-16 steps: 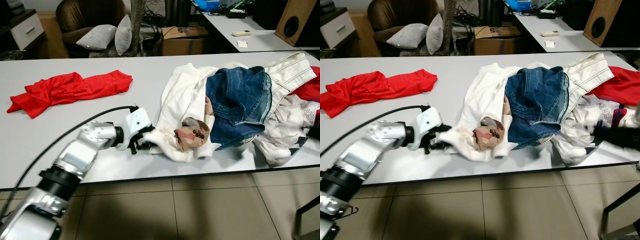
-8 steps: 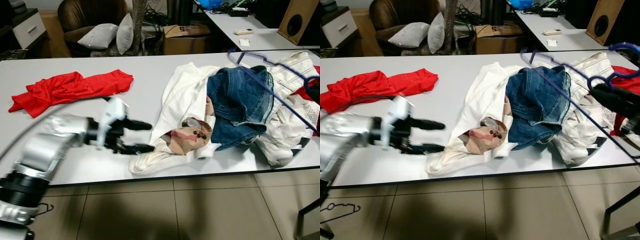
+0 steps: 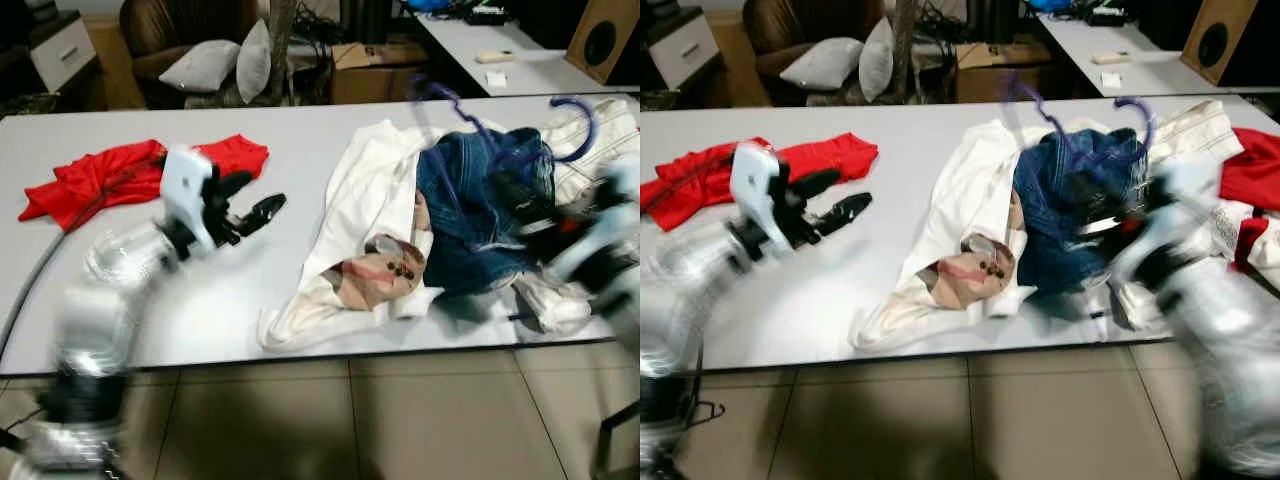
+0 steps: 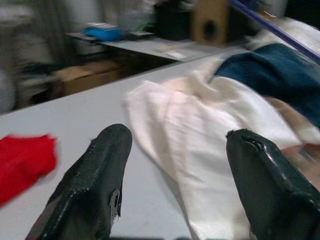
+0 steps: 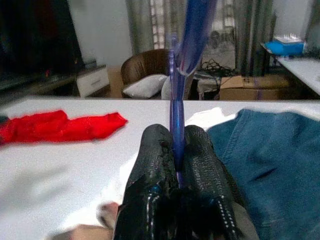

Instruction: Hang hanger

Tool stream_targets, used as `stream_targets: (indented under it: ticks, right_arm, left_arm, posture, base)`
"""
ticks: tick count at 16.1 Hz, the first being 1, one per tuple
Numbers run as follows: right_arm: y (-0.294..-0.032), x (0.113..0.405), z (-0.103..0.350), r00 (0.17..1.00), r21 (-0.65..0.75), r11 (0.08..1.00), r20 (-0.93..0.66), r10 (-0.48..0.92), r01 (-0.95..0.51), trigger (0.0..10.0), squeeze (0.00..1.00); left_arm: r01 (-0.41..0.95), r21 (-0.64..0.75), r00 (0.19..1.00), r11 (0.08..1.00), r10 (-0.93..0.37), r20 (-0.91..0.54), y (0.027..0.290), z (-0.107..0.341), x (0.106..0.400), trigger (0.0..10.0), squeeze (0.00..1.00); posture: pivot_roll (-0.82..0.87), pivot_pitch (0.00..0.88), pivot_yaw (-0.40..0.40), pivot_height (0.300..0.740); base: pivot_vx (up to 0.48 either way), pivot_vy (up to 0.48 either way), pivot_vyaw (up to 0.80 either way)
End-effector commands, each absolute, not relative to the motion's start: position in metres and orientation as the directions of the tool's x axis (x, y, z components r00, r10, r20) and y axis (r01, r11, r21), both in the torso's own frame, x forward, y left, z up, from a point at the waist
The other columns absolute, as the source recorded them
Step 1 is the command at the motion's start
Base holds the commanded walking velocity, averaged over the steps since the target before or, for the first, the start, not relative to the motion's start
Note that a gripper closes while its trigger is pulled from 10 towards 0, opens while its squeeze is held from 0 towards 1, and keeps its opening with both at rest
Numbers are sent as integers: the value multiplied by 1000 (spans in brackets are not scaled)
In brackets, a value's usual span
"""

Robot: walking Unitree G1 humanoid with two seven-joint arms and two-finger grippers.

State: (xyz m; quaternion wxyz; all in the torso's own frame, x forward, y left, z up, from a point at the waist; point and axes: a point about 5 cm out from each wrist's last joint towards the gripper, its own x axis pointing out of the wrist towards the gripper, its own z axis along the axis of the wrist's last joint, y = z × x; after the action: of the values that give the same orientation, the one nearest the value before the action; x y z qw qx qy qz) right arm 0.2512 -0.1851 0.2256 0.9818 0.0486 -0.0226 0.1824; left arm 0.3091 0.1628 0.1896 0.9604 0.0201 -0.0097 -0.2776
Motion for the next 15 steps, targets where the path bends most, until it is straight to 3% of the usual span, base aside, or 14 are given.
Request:
stream_targets:
  ticks: [1,3,7,10,15]
  right_arm:
    - [-172,248,228,935,73,933,74,347,-352,10000,0]
    - [-160,248,225,948,58,951,113,297,-305,10000,0]
    - [-170,238,195,976,152,964,66,210,-218,10000,0]
    - [-172,241,188,989,170,975,68,131,-141,10000,0]
    - [-167,239,182,990,181,974,69,122,-133,10000,0]
  left_arm:
    - [480,81,876,873,-482,6,159,189,307,10000,0]
    - [462,123,886,878,-463,-23,148,178,302,10000,0]
    - [425,105,905,899,-425,-22,135,177,301,10000,0]
    - [410,79,912,909,-408,-39,137,173,298,10000,0]
    - [424,72,905,903,-420,-69,138,172,298,10000,0]
  posture:
    - [-52,0,59,740]
    - [-39,0,64,740]
    - [-17,0,42,740]
    - [-16,0,24,740]
    - [-18,0,37,740]
  base:
    - [0,0,0]
    - [0,133,0]
    - [0,277,0]
    - [0,284,0]
    - [0,286,0]
